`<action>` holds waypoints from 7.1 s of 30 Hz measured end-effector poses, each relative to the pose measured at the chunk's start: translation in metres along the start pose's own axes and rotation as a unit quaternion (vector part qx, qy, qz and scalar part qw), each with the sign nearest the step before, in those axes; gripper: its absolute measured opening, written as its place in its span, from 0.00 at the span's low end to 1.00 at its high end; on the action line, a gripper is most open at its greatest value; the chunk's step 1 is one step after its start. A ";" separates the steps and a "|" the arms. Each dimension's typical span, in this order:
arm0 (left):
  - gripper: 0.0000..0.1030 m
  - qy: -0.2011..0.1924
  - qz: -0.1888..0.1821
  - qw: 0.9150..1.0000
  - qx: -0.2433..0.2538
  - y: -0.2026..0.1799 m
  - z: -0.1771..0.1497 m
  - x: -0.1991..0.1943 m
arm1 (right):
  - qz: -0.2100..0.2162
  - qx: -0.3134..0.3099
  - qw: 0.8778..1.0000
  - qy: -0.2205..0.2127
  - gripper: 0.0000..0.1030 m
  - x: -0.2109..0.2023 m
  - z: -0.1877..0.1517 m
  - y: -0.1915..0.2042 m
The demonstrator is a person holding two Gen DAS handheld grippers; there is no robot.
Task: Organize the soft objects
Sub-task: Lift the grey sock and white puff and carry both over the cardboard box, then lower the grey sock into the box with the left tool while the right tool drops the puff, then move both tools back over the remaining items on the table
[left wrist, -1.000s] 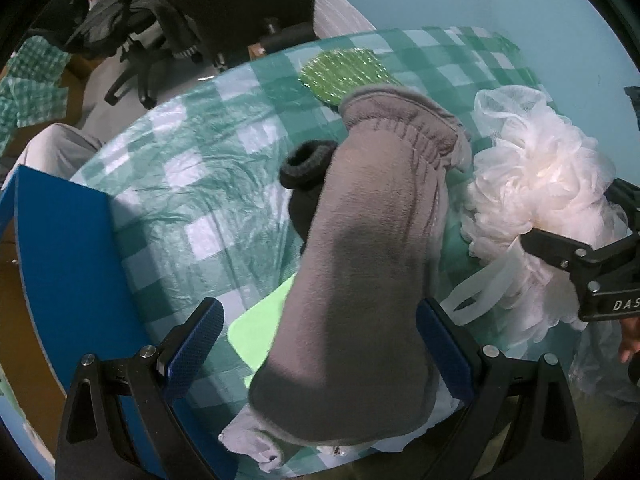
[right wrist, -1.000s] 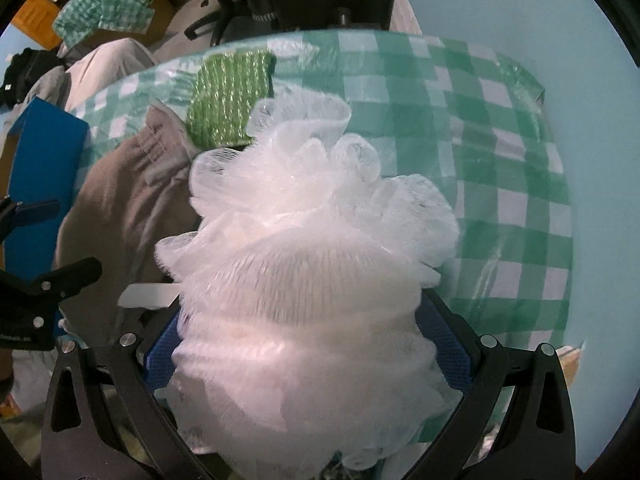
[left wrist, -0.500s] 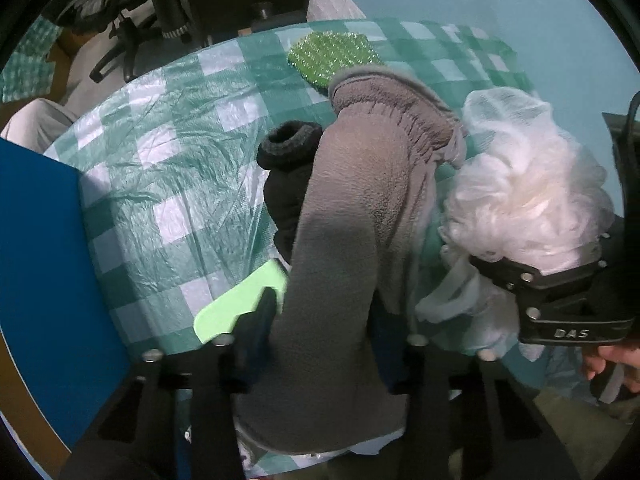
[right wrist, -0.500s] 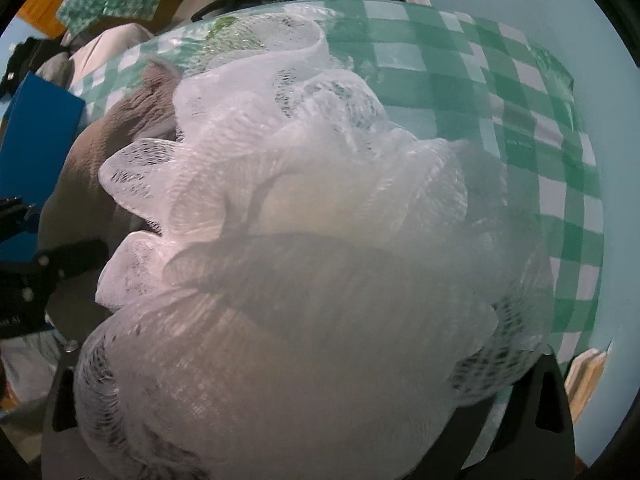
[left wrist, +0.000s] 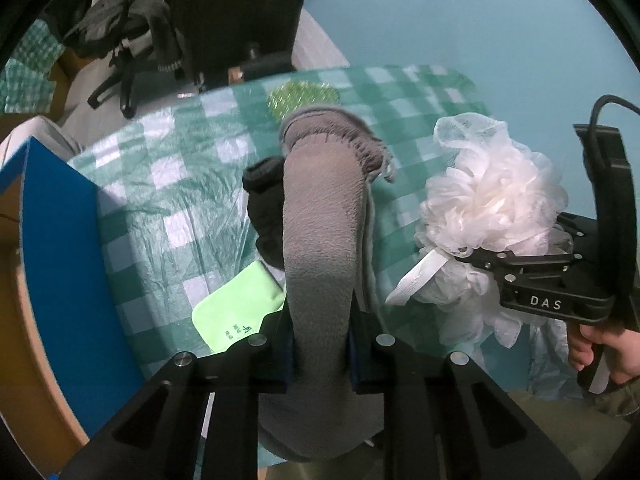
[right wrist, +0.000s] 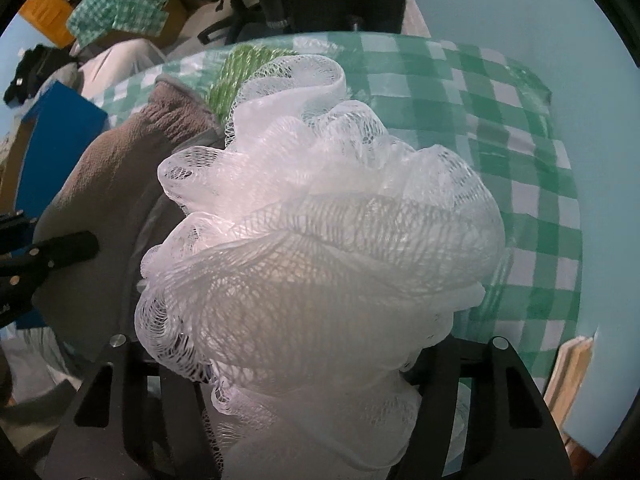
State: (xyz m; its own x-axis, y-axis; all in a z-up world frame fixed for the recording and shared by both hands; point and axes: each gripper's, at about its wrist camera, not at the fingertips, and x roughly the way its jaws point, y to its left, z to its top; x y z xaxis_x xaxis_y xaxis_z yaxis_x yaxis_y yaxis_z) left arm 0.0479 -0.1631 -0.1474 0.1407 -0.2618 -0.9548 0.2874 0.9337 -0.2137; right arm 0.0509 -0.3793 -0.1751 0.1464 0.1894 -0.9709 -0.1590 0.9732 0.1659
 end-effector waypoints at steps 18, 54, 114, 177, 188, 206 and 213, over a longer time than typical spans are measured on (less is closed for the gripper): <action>0.18 -0.077 0.008 0.997 0.020 0.002 -0.004 -0.067 | -0.001 0.017 0.999 -0.046 0.61 -0.035 0.015 0.038; 0.18 -0.152 0.094 0.983 -0.042 0.083 -0.045 -0.149 | 0.009 -0.082 0.991 -0.108 0.61 -0.087 0.059 0.116; 0.18 -0.120 0.167 0.963 -0.175 0.245 -0.122 -0.149 | 0.094 -0.292 0.951 -0.035 0.61 -0.002 0.109 0.354; 0.62 -0.149 0.171 0.960 -0.165 0.194 -0.109 -0.166 | 0.057 -0.246 0.964 -0.084 0.85 -0.042 0.110 0.313; 0.63 -0.141 0.157 0.968 -0.136 0.162 -0.084 -0.153 | 0.041 -0.206 0.974 -0.086 0.85 -0.051 0.110 0.257; 0.68 -0.113 0.127 0.981 -0.093 0.102 -0.049 -0.118 | 0.017 -0.152 0.986 -0.067 0.85 -0.050 0.110 0.163; 0.68 -0.090 0.108 0.985 -0.098 0.086 -0.054 -0.095 | 0.019 -0.139 0.989 -0.053 0.85 -0.046 0.098 0.139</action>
State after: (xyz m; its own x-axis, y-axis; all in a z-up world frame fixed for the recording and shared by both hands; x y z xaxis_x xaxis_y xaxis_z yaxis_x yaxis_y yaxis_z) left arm 0.0080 -0.0450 -0.0865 0.3484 -0.0750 -0.9343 0.0461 0.9970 -0.0629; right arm 0.1181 -0.2401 -0.0904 0.2346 0.2520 -0.9389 -0.4268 0.8945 0.1334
